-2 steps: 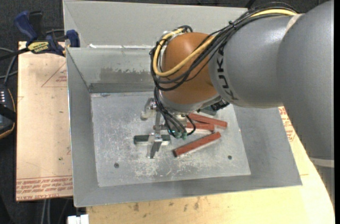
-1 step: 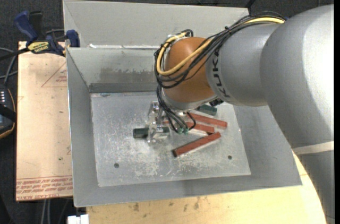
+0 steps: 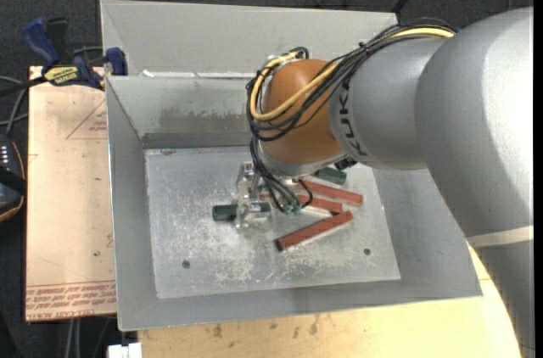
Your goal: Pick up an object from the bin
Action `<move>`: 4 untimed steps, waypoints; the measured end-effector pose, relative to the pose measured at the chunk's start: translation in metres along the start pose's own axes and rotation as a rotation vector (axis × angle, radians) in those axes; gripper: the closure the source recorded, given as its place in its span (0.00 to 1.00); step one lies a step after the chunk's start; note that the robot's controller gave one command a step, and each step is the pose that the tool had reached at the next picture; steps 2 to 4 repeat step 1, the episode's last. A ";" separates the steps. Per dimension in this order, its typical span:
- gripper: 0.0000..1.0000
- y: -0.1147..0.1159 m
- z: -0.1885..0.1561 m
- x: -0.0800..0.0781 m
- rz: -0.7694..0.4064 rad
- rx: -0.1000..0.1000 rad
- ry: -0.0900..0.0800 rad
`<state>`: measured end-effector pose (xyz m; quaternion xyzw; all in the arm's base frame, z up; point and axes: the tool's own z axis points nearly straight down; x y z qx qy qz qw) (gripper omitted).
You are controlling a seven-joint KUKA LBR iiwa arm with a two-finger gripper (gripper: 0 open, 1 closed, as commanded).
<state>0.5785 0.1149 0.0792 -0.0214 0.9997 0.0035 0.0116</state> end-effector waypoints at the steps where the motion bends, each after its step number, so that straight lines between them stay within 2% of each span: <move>1: 1.00 -0.015 -0.142 -0.010 -0.012 0.005 0.018; 4: 1.00 -0.015 -0.142 -0.010 -0.012 0.005 0.018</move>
Offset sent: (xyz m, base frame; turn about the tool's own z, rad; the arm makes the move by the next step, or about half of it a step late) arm 0.0000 0.0000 0.0000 0.0000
